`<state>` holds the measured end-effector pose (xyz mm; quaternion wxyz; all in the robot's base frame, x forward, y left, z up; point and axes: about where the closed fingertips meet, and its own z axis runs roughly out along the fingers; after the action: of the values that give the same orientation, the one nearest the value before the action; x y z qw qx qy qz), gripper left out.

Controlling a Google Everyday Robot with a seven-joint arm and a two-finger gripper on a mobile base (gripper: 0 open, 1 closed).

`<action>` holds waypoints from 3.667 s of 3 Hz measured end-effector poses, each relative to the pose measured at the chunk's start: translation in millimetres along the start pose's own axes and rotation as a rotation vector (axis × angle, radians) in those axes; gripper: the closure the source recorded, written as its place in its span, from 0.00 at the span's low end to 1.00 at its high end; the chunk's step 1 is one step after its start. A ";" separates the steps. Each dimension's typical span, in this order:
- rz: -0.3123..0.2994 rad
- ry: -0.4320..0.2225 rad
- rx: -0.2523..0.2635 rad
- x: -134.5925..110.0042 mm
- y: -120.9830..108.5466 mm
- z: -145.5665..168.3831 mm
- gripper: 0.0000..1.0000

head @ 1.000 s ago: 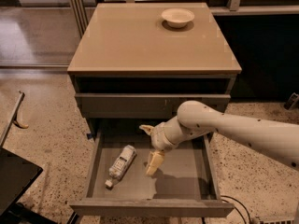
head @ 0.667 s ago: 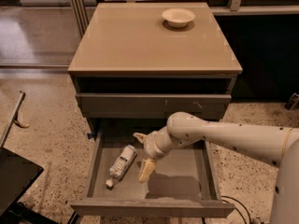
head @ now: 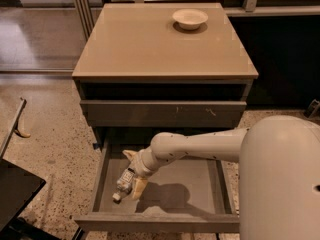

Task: Pick blue plastic bottle from middle drawer and place on counter

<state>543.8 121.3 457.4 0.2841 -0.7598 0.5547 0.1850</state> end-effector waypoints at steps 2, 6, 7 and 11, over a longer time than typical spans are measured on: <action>-0.019 -0.014 0.002 3.6 -1.4 2.0 0.00; -0.150 0.041 -0.052 58.5 -33.2 40.3 0.00; -0.162 0.037 -0.067 66.9 -37.1 54.2 0.00; -0.175 -0.005 -0.041 76.8 -33.6 48.9 0.88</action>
Offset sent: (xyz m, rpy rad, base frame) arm 0.0087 -0.0047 -0.0053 0.0307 -0.0297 0.0345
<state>601.6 103.3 381.5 0.2852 -0.8106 0.4815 0.1727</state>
